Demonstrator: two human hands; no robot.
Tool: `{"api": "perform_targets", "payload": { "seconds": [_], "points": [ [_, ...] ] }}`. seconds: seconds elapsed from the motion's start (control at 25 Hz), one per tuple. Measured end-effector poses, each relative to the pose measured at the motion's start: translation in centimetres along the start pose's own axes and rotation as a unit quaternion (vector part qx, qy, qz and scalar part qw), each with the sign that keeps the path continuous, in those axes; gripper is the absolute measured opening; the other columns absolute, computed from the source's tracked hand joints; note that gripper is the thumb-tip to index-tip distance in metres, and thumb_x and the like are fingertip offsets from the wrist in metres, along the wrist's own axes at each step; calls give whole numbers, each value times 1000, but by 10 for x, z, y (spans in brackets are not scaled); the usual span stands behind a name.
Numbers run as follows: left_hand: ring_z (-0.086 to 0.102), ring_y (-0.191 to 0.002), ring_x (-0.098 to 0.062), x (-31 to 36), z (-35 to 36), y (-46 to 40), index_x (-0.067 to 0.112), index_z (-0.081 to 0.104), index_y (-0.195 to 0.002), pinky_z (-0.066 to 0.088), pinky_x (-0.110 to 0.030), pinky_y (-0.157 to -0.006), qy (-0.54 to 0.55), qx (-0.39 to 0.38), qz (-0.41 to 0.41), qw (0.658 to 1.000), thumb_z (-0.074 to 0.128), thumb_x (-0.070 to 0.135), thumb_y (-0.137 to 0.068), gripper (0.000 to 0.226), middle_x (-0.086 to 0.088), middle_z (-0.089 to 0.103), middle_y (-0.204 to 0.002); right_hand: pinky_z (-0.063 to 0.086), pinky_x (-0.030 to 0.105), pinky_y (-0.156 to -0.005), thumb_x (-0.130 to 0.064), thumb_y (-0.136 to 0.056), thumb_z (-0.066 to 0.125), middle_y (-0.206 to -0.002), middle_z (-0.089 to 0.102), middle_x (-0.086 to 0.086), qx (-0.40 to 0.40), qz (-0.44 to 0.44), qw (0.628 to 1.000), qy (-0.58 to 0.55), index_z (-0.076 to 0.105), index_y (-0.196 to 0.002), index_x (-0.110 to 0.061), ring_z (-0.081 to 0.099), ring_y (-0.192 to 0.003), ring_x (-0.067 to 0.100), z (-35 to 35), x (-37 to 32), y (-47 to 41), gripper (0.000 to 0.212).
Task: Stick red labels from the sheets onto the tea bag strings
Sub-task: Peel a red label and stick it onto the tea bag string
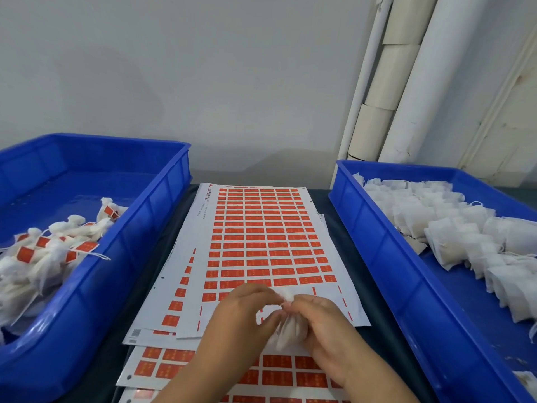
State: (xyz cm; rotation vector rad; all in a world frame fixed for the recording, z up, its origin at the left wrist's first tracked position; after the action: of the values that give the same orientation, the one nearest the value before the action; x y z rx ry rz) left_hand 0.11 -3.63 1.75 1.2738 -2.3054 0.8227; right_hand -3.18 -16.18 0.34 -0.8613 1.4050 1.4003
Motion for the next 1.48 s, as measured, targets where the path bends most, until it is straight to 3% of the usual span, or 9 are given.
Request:
{"api": "perform_targets", "payload": {
  "seconds": [0.2,0.44,0.56,0.72,0.88,1.0,1.2,1.36,1.48],
  "points": [
    [45,-85,6,-6,-5,-8,39,67,-102,32,-3,-79,-31,-25,-13,999,59,45,-86,19,27,59,-104,45,44,-100,-24,-89,61,-97,70,4,26,42,997,61,76,-82,-16,61,-102,23,-3,2,1,18],
    [47,-78,4,-11,-17,-11,43,46,-88,32,-2,-67,-68,-79,-22,994,52,43,-91,7,28,50,-96,48,38,-95,-21,-87,65,-96,69,-2,53,62,991,107,72,-85,-19,61,-98,18,-5,2,-1,8],
    [53,-76,1,-14,-23,-15,42,46,-89,37,-3,-65,-66,-52,-36,996,51,35,-93,10,24,56,-94,52,32,-84,-18,-86,66,-98,67,-1,65,62,992,93,66,-94,-23,62,-95,18,-11,2,-2,10],
    [56,-73,0,-22,-36,-18,42,50,-92,36,-3,-61,-66,12,-72,995,52,36,-93,7,25,53,-87,53,42,-91,-7,-86,64,-102,69,2,18,61,996,70,66,-99,-24,66,-98,22,-17,3,2,22],
    [54,-71,1,-23,-37,-20,43,48,-89,33,-3,-61,-55,22,-77,995,53,37,-91,8,25,52,-86,55,36,-87,-1,-87,59,-104,70,2,-75,45,989,123,74,-90,-35,68,-98,21,-17,-4,12,38],
    [50,-68,5,-13,-32,-22,44,49,-87,32,-2,-59,-35,12,-52,998,56,39,-89,9,28,50,-80,51,33,-91,-15,-91,57,-94,72,-10,-111,35,978,172,75,-78,-35,67,-96,13,-13,-12,17,29],
    [53,-68,8,-11,-43,-31,45,51,-75,34,-2,-56,-3,-9,-58,998,62,37,-86,17,31,51,-71,46,34,-92,-24,-97,46,-73,70,-1,-69,-43,987,139,69,-60,-24,67,-78,12,-4,-21,11,44],
    [59,-82,0,-67,-61,-29,42,57,-89,43,-9,-67,16,5,-182,983,63,33,-86,12,15,65,-101,51,31,-72,-28,-96,47,-53,55,2,-20,-41,998,40,72,-70,-24,56,-54,12,1,-20,0,36],
    [54,-112,-6,-88,-34,-19,37,56,-119,43,-18,-80,-57,-61,-214,973,61,48,-84,37,12,52,-133,48,27,-62,-30,-98,46,-54,58,-2,29,-37,996,81,69,-79,-23,55,-53,11,14,-21,-19,31]
  ]
}}
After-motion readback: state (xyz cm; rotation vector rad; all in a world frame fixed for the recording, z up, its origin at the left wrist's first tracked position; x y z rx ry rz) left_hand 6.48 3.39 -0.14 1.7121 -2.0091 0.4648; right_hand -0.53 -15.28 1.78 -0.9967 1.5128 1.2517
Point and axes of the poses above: each hand's wrist, its own y-axis away from the middle knuckle, its own z-axis out of the palm, x = y × z, the point moved 3 cm from there along -y, towards the middle knuckle
